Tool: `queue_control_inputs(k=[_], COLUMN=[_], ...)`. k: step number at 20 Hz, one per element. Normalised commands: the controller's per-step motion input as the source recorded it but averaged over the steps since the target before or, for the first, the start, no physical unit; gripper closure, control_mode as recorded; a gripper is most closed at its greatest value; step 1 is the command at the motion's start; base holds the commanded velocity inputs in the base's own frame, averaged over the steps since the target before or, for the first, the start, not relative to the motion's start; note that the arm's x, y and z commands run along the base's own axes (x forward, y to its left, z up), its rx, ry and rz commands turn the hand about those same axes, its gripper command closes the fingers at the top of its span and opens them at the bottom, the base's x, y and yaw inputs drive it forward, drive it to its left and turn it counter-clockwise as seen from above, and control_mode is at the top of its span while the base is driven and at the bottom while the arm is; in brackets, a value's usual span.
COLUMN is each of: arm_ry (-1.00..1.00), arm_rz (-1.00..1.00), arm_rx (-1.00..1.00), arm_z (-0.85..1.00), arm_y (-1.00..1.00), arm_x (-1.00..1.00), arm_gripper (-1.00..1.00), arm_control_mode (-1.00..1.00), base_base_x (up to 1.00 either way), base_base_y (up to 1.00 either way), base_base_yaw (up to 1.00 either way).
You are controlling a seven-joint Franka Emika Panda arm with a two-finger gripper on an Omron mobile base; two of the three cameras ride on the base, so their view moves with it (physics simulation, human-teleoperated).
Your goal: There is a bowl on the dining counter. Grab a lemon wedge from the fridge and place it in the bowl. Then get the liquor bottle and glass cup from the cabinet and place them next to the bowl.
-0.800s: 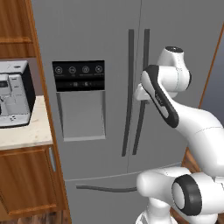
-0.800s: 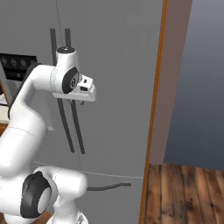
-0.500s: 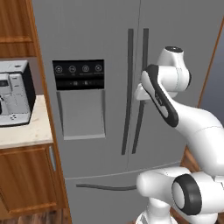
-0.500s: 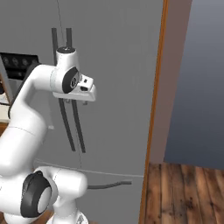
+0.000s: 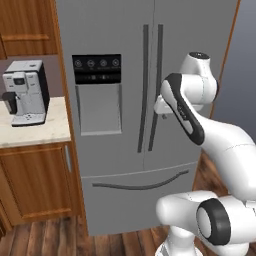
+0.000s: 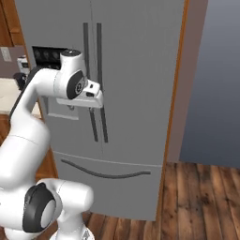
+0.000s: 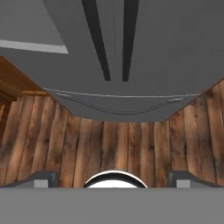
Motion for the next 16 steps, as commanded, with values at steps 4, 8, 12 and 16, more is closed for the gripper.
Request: queue_control_inputs(k=[4, 8, 12, 16], arm_ry=[0.00, -0.03, -0.20, -0.29], arm_rz=[0.00, 0.00, 0.00, 0.00], arm_rx=[0.00, 0.00, 0.00, 0.00], arm_z=[0.00, 0.00, 0.00, 0.09], arm_y=[0.00, 0.00, 0.00, 0.00], arm_x=[0.00, -0.04, -0.09, 0.06], arm_gripper=[-1.00, -1.00, -1.00, -1.00], arm_control_mode=[1.00, -1.00, -1.00, -1.00], base_base_x=[-0.43, -0.15, 0.00, 0.00], base_base_y=[0.21, 0.04, 0.00, 0.00], base_base_yaw=[0.00, 0.00, 0.00, 0.00])
